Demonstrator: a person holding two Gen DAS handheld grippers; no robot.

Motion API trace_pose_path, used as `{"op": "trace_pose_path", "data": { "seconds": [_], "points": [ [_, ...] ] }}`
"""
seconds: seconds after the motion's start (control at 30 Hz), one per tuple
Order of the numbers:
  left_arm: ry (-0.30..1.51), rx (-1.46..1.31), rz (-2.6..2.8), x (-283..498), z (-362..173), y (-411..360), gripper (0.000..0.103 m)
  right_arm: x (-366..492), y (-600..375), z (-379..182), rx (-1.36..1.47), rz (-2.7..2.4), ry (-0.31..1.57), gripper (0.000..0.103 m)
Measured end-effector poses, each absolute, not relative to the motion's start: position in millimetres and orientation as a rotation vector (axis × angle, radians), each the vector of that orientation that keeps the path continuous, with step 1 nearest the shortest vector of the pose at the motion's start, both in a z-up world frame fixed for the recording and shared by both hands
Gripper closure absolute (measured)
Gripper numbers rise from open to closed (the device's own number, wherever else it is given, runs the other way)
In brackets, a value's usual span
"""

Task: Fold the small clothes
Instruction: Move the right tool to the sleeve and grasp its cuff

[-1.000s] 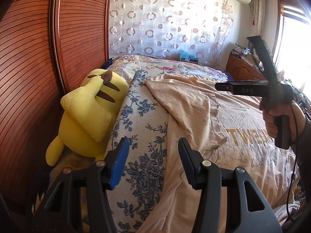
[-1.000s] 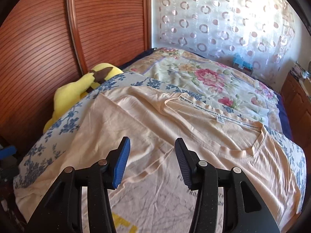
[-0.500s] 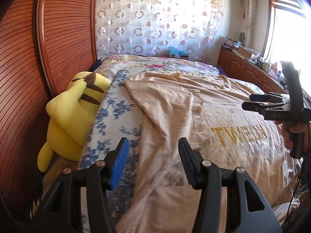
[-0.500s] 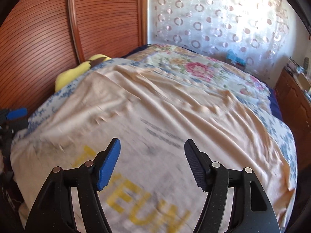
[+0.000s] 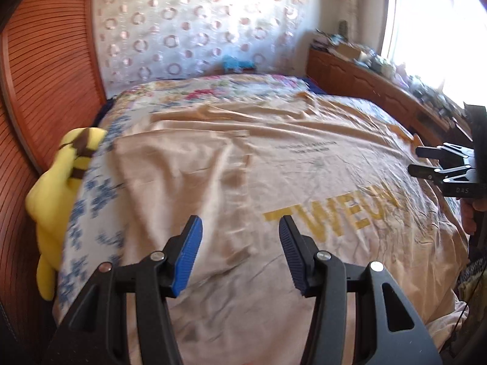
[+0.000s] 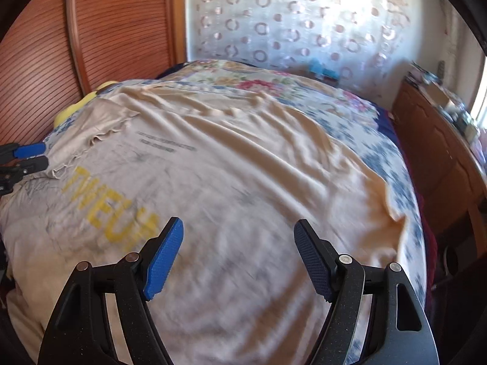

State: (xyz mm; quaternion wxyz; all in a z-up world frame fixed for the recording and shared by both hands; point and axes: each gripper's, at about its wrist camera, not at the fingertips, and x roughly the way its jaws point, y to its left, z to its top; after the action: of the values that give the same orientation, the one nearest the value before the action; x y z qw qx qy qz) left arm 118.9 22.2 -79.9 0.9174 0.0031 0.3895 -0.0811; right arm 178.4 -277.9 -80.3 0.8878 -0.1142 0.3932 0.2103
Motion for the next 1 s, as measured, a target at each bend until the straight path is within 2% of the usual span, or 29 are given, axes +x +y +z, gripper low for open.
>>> {"op": "trace_pose_path", "data": {
  "seconds": [0.5, 0.57, 1.0],
  "points": [
    [0.891, 0.138, -0.252, 169, -94, -48, 0.051, 175, -396, -74, -0.155, 0.242, 0.817, 0.026],
    [0.890, 0.151, -0.257, 173, -96, -52, 0.051, 178, -408, -76, -0.137, 0.225, 0.829, 0.032],
    [0.881, 0.131, -0.294, 185, -96, -54, 0.048, 192, -430, -92, -0.095, 0.228, 0.889, 0.043]
  ]
}}
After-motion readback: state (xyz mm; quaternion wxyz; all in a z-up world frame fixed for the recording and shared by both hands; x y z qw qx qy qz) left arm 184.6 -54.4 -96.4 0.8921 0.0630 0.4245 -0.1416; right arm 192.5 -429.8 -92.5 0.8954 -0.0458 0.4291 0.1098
